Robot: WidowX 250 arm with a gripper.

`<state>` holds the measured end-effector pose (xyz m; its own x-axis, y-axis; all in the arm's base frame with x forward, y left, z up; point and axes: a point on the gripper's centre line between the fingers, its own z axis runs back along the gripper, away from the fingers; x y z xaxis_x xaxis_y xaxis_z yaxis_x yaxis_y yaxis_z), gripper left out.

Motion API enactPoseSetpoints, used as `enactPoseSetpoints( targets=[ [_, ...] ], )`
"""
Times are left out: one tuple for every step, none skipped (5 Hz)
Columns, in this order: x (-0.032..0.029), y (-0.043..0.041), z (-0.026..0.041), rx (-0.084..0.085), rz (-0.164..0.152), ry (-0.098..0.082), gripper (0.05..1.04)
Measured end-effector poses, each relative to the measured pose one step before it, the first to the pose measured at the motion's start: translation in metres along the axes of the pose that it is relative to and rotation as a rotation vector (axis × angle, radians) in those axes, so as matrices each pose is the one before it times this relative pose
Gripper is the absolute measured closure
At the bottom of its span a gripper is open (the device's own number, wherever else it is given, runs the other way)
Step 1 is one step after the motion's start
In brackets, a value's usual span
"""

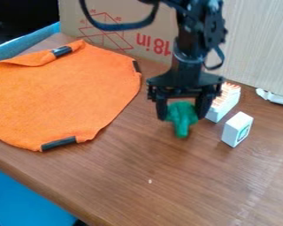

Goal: Put the blue object into the orange cloth

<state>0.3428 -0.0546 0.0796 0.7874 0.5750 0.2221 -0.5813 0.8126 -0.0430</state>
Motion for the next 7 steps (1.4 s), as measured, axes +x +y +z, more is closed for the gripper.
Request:
enactPoseSetpoints(
  targets=[
    [0.01249, 0.01677, 0.01939, -0.0279, 0.0400, 0.0145, 0.181],
    [0.00745, 0.01270, 0.00967, -0.0108, 0.0088, 0.0169, 0.181],
    [0.02584, 0.02836, 0.00293, 0.0156, 0.0655, -0.0125, 0.181],
    [0.01925, -0.00167, 0.00326, -0.0082, 0.0130, -0.0228, 0.181],
    [0.03110, 0.00879, -0.00836, 0.0239, 0.0632, -0.0041, 0.181],
    [0.02324, -0.00517, -0.00710, 0.0134, 0.0419, -0.0072, 0.181],
    [0.02502, 0.00175, -0.00835, 0.0221, 0.0469, -0.0029, 0.180]
  ],
)
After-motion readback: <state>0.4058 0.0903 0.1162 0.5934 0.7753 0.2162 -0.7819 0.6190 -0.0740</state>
